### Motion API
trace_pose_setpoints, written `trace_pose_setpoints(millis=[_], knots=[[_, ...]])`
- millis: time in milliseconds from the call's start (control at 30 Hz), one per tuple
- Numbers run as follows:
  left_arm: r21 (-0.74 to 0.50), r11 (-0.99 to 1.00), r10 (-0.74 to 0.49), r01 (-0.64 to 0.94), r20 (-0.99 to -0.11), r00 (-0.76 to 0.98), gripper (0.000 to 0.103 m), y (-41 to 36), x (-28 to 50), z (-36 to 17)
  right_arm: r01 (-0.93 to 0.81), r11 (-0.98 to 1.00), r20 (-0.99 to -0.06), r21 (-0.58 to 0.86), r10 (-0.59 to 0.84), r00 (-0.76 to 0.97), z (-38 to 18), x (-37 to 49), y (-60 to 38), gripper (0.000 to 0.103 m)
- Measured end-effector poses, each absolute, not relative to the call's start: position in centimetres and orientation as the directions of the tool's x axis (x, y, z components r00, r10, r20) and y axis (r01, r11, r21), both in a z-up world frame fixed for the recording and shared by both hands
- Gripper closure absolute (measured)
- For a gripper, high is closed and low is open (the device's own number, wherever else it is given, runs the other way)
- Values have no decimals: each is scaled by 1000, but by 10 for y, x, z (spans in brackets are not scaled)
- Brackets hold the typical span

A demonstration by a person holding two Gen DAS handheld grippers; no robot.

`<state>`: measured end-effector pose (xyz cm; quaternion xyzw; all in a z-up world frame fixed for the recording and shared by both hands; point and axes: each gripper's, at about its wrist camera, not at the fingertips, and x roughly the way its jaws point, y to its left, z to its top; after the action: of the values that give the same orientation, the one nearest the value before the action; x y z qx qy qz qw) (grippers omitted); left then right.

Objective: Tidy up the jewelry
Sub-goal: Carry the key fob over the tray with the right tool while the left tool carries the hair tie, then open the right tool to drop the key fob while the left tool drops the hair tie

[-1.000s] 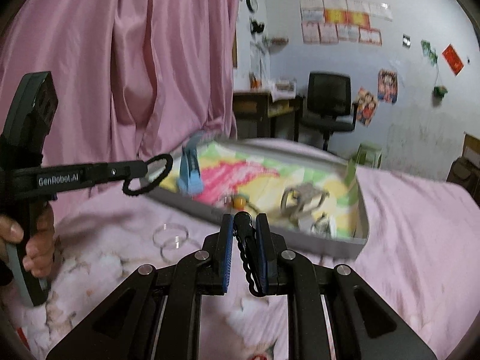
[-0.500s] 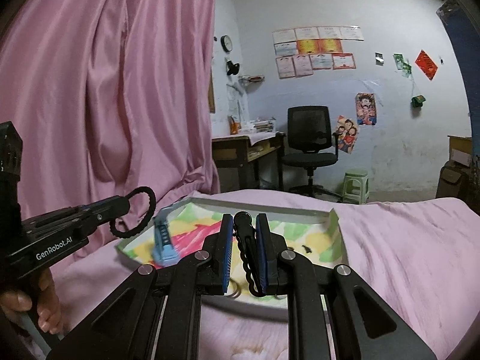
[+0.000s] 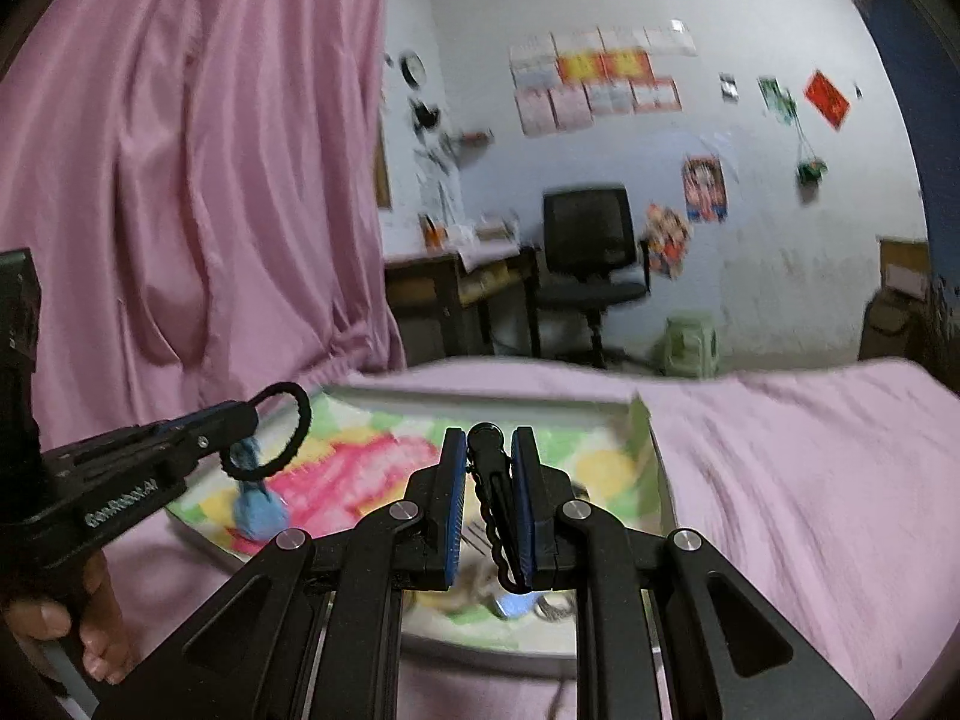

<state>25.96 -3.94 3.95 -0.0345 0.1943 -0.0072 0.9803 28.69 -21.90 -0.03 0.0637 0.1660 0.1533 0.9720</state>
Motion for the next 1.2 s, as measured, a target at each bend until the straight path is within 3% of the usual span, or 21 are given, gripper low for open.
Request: trace_pose_setpoints(millis=[100, 500, 833, 1200], knots=[[-85, 996, -40, 1, -453, 890, 97, -39, 273, 26, -229, 952, -382, 201, 291, 877, -16, 299, -224, 89], [-47, 999, -35, 8, -612, 790, 97, -48, 300, -3, -161, 959, -514, 232, 262, 817, -50, 319, -230, 89], [-68, 998, -38, -11, -680, 732, 97, -43, 310, -16, -147, 957, -554, 251, 266, 789, -60, 323, -231, 89], [-62, 998, -37, -8, -686, 726, 96, -43, 312, -19, -145, 953, -572, 266, 277, 773, -64, 327, -230, 89]])
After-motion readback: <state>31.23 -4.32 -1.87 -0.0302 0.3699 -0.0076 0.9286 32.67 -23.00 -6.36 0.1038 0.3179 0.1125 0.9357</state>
